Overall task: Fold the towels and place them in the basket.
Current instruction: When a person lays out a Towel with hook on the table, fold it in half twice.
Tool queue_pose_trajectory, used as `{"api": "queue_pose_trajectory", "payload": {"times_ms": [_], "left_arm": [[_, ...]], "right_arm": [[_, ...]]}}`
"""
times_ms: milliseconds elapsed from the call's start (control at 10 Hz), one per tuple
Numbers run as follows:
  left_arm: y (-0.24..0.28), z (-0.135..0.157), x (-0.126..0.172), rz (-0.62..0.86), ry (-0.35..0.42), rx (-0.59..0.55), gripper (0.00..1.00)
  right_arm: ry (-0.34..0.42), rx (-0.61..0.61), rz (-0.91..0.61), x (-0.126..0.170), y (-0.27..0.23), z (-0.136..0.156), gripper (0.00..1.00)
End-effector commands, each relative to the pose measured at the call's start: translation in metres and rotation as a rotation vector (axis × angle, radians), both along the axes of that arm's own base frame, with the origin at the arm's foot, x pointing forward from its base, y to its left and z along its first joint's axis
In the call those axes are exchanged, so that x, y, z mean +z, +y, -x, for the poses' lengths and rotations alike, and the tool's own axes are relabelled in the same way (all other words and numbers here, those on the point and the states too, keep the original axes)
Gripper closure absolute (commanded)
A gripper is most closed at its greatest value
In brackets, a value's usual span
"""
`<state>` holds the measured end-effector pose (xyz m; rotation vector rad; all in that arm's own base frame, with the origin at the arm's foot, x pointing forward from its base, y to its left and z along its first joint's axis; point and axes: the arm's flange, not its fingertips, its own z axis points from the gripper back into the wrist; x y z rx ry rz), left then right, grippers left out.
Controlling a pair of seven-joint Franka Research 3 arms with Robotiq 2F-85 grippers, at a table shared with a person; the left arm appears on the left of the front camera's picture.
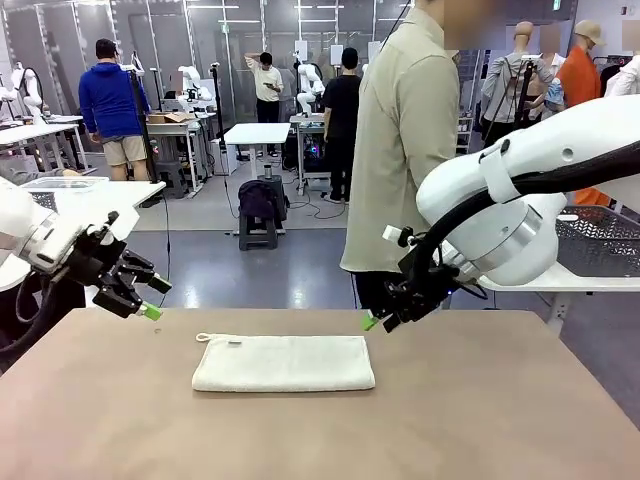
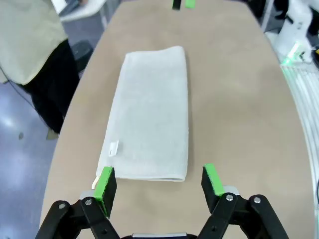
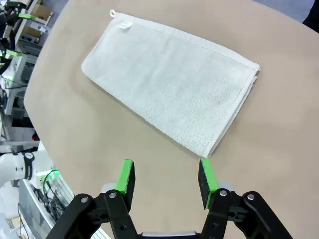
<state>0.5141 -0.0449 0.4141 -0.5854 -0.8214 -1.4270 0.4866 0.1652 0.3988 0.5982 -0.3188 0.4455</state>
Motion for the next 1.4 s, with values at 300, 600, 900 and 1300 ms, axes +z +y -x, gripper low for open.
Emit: {"api": "queue_pose_trajectory", "payload": {"times_ms": [300, 600, 900, 1300], "left_arm": [[0.040, -0.021, -0.034, 0.258, 0.119, -0.061, 0.13], [0.033, -0.026, -0.043, 0.251, 0.131, -0.054, 0.13], [0.045, -0.016, -0.046, 0.238, 0.125, -0.058, 0.13], [0.045, -0.016, -0.046, 0.238, 0.125, -0.058, 0.13]], "right_arm": [[0.007, 0.018, 0.039, 0.012, 0.005, -0.002, 0.35], [0.031, -0.039, 0.058, 0.001, 0.008, -0.001, 0.35], [0.115, -0.209, 0.096, -0.013, 0.024, 0.004, 0.35], [0.217, -0.367, 0.151, -0.039, 0.054, -0.016, 0.35]]}}
